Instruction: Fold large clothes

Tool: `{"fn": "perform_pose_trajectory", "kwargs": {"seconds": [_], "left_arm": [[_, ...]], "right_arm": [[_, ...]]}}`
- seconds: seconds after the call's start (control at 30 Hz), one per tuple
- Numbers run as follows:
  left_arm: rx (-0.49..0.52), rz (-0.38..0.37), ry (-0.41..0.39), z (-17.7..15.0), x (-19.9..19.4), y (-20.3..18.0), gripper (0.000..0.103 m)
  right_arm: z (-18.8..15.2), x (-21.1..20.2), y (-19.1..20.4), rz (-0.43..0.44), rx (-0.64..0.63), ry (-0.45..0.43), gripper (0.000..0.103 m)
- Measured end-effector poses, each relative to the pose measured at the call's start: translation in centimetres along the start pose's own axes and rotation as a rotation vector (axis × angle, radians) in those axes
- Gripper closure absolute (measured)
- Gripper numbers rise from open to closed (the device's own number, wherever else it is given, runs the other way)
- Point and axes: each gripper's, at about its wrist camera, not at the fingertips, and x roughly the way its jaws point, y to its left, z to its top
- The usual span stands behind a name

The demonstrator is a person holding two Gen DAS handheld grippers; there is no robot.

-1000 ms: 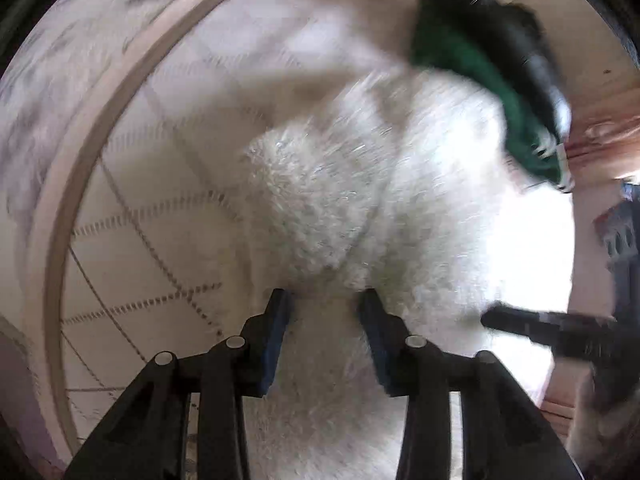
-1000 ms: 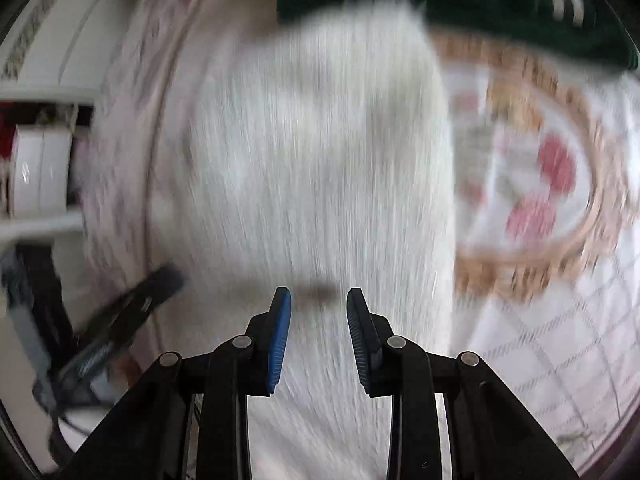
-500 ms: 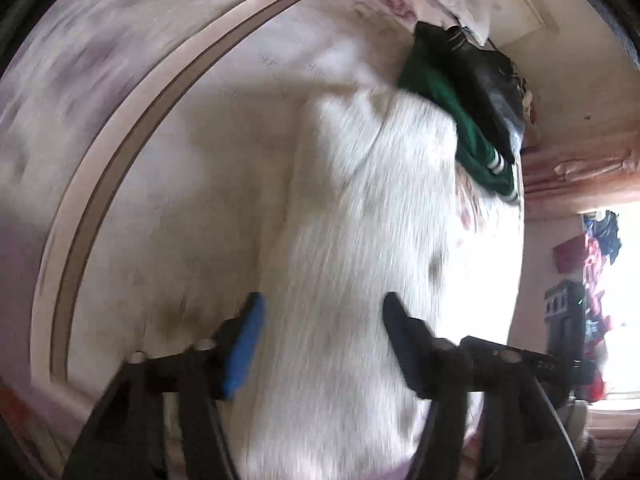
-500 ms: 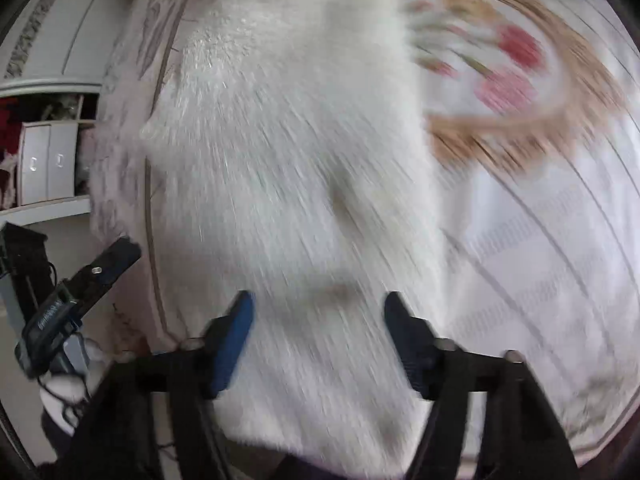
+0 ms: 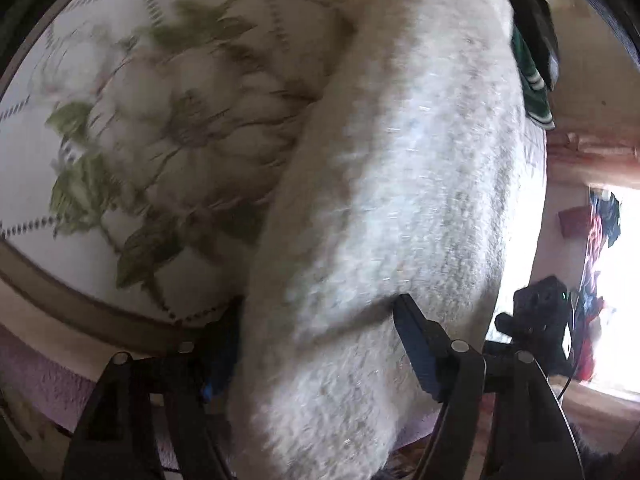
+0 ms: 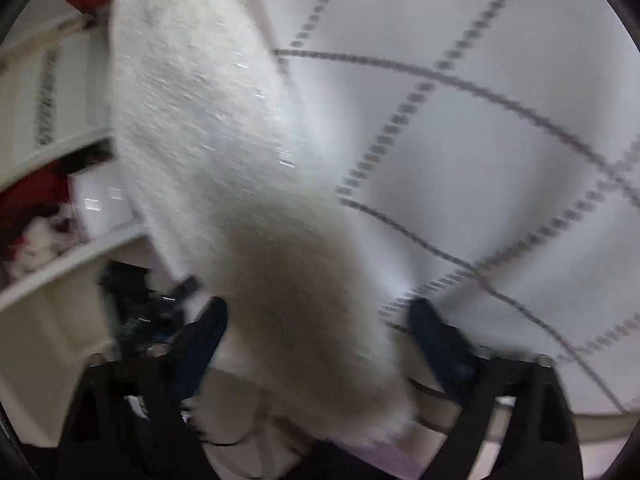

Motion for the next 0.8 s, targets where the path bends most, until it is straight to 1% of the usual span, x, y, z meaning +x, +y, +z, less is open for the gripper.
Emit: {"fn": "perform_pose_trajectory", "kwargs": {"seconds": [0.07, 0.1, 0.13, 0.17, 0.2, 0.23, 0.27, 0.3, 0.33, 0.4, 0.43, 0.47, 0.53, 0.57, 0.6, 0.67, 0.7, 0.73, 0.77, 0.8], "left_arm": [[0.042, -0.010, -0.011, 0.0, -0.1, -1.3, 0.033], [0.051, -0.030, -0.018, 0.3, 0.0, -2.0, 0.035], [0.062, -0.038, -0.038, 0.2, -0.2, -2.6, 0.051], [0.078, -0.007, -0.048, 0.1, -0.2, -3.3, 0.063], [0.090, 0.008, -0.053, 0.0, -0.5, -3.6, 0.077], [0.095, 0.013, -0.067, -0.2, -0.8, -3.9, 0.079], [0.087, 0.010, -0.069, -0.3, -1.0, -4.3, 0.080], [0.073, -0.016, -0.068, -0.6, -1.5, -4.5, 0.082], [0.061, -0.028, -0.068, -1.1, -2.2, -4.6, 0.084], [0.051, -0.045, -0.046, -2.4, -3.3, -4.9, 0.085], [0.032, -0.049, -0.026, -3.4, -3.9, -4.9, 0.085], [-0.005, -0.061, 0.012, -4.7, -4.6, -4.9, 0.085], [-0.102, -0.080, 0.086, -6.5, -5.6, -4.4, 0.085], [-0.185, -0.097, 0.131, -7.7, -6.3, -4.0, 0.085], [-0.241, -0.111, 0.159, -8.3, -7.0, -3.8, 0.085], [-0.392, -0.131, 0.219, -9.3, -9.0, -3.9, 0.085], [-0.426, -0.144, 0.220, -9.2, -9.7, -4.2, 0.085], [-0.470, -0.153, 0.210, -8.6, -10.5, -4.6, 0.085], [-0.503, -0.169, 0.194, -8.0, -11.3, -4.8, 0.085], [-0.528, -0.202, 0.175, -6.7, -11.9, -5.1, 0.085]], "right_arm": [[0.4, 1.2, -0.1, 0.097, 0.027, 0.015, 0.006], [0.5, 1.5, -0.2, 0.126, 0.035, 0.016, 0.007], [0.5, 2.1, -0.1, 0.145, 0.039, 0.018, 0.007], [0.4, 2.7, 0.4, 0.150, 0.023, 0.022, 0.008], [0.1, 2.8, 0.6, 0.144, 0.011, 0.018, 0.010], [-0.1, 3.2, 0.9, 0.128, 0.008, 0.014, 0.034], [-0.5, 3.9, 0.9, 0.104, 0.020, 0.025, 0.075], [-1.0, 4.6, 0.6, 0.127, 0.060, 0.022, 0.077], [-1.6, 4.5, 0.4, 0.150, 0.094, 0.011, 0.080], [-3.1, 4.2, 0.5, 0.164, 0.138, 0.016, 0.087], [-4.4, 4.0, 0.8, 0.178, 0.167, 0.029, 0.087], [-5.3, 3.4, 1.1, 0.176, 0.177, 0.038, 0.087], [-8.6, 1.8, 1.9, 0.170, 0.205, 0.079, 0.088], [-10.4, 0.9, 2.0, 0.178, 0.240, 0.107, 0.088], [-12.2, -0.2, 2.0, 0.193, 0.284, 0.136, 0.088], [-15.6, -2.1, 2.0, 0.219, 0.397, 0.196, 0.088], [-17.0, -3.2, 2.0, 0.224, 0.438, 0.220, 0.088], [-18.4, -4.1, 2.1, 0.225, 0.509, 0.253, 0.088], [-19.5, -4.3, 2.3, 0.240, 0.566, 0.266, 0.087], [-20.0, -4.6, 2.6, 0.267, 0.618, 0.269, 0.087]]}}
